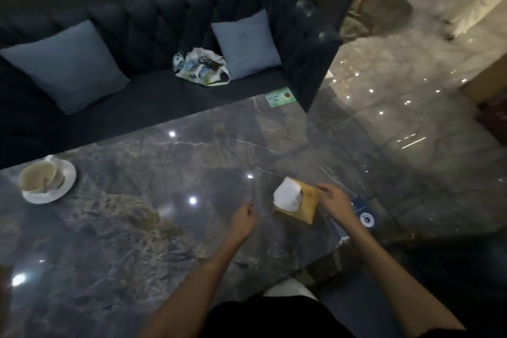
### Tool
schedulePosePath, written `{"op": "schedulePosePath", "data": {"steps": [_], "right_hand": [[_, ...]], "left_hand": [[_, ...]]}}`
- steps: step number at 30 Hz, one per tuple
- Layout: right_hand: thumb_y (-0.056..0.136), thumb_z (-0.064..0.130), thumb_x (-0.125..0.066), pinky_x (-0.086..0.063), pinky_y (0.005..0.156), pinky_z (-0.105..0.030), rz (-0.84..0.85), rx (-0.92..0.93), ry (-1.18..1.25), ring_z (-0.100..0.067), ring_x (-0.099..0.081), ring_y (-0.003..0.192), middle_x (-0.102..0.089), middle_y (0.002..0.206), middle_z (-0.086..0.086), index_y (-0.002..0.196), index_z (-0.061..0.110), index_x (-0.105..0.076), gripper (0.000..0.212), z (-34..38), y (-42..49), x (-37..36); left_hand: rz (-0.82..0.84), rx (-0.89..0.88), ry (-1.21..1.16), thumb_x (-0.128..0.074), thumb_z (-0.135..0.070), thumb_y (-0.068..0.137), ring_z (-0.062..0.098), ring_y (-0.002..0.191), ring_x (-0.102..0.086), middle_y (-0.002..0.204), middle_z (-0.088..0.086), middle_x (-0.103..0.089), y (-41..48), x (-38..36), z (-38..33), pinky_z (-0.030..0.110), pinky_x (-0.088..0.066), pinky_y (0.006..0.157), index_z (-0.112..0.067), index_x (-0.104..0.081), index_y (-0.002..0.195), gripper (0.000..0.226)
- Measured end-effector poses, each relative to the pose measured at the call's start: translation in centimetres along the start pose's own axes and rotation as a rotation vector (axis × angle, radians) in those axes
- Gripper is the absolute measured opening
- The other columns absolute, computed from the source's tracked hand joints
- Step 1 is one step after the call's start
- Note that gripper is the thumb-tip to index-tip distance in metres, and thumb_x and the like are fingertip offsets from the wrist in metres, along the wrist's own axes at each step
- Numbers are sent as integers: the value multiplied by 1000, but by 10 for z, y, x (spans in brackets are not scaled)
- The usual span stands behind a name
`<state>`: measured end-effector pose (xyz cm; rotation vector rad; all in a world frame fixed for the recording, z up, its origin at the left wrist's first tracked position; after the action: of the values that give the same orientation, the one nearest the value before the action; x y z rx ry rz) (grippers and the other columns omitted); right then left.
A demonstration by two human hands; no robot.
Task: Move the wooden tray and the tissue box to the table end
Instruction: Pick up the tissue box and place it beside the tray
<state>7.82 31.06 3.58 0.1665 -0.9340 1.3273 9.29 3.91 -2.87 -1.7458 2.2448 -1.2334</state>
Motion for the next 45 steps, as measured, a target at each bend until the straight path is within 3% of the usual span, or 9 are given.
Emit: {"op": "schedulePosePath", "data": {"steps": [3, 7, 9, 13, 16, 20, 24, 28, 45], "right_hand": [[90, 13, -54, -44, 99, -39, 52, -39, -1, -32, -60, 114, -66, 120, -19, 116, 5, -65, 29, -13, 0, -1], [90, 19, -55, -41, 102, -38, 98, -52, -50, -31, -57, 119, -63, 127, -17, 122, 7, -61, 35, -22, 24, -5], [90, 20, -55, -39, 104, -37, 160, -35, -71, -30, -55, 122, -59, 133, -16, 127, 6, -57, 39, -19, 43, -12], [90, 21, -55, -39, 107, -41, 341, 1, -86, -30, -50, 127, -53, 138, -14, 134, 7, -49, 47, -6, 70, -35], [87, 24, -60, -44, 103, -41, 503, 51, -147, -28, -53, 123, -55, 136, -13, 134, 10, -49, 50, -11, 90, -55], [87, 23, -57, -44, 104, -43, 638, 149, -252, -29, -53, 123, -54, 137, -13, 136, 14, -46, 51, -18, 102, -71], [87, 35, -55, -43, 103, -41, 696, 243, -395, -31, -54, 122, -55, 136, -11, 136, 17, -46, 53, -22, 100, -70], [86, 46, -52, -43, 99, -39, 701, 276, -469, -32, -55, 120, -59, 133, -10, 132, 21, -48, 53, -37, 105, -69], [84, 43, -55, -47, 91, -36, 830, 157, -383, -28, -59, 112, -63, 127, -10, 132, 23, -52, 52, -51, 109, -65]], "left_hand": [[11, 41, -35, -46, -11, 93, 31, 114, -59, 122, 19, -63, 1, -17, 3, 37, -44, 100, -4, -59, 120, 31], [8, 72, 10, -44, -21, 88, 19, 76, -57, 81, 12, -64, 13, -44, 19, 35, -53, 82, -26, -50, 61, 28], [-10, 99, 49, -42, -29, 82, 27, 66, -61, 68, 9, -63, 24, -56, 29, 46, -58, 77, -26, -51, 53, 30], [0, 179, -24, -45, -8, 91, 31, 70, -58, 86, 29, -68, 9, -70, -10, 37, -44, 71, 7, -67, 78, 30], [-19, 251, -87, -42, -6, 95, 11, 66, -50, 83, 9, -60, 12, -94, -20, 20, -39, 68, 3, -67, 93, 27], [-101, 307, -350, -50, -4, 93, 27, 103, -57, 121, 25, -61, 24, -125, -24, 41, -45, 104, 7, -55, 122, 31], [-205, 362, -471, -53, -10, 91, 28, 125, -56, 133, 14, -58, 24, -143, -40, 27, -46, 98, -3, -50, 132, 42], [-429, 430, -532, -51, -33, 86, 32, 136, -42, 148, 19, -41, 26, -155, -34, 40, -34, 115, -4, -32, 144, 67], [-525, 373, -625, -66, -50, 58, 29, 139, -38, 150, 15, -37, 51, -179, -4, 42, -29, 118, -5, -27, 146, 107]]}}
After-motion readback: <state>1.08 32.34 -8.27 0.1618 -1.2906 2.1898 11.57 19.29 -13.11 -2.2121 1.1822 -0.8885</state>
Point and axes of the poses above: each hand's wrist, its own y-axis towards the middle knuckle, its own x-axis out of the back of the hand, z = x × y, the point moved 9 cm from there along y, towards the middle knuckle
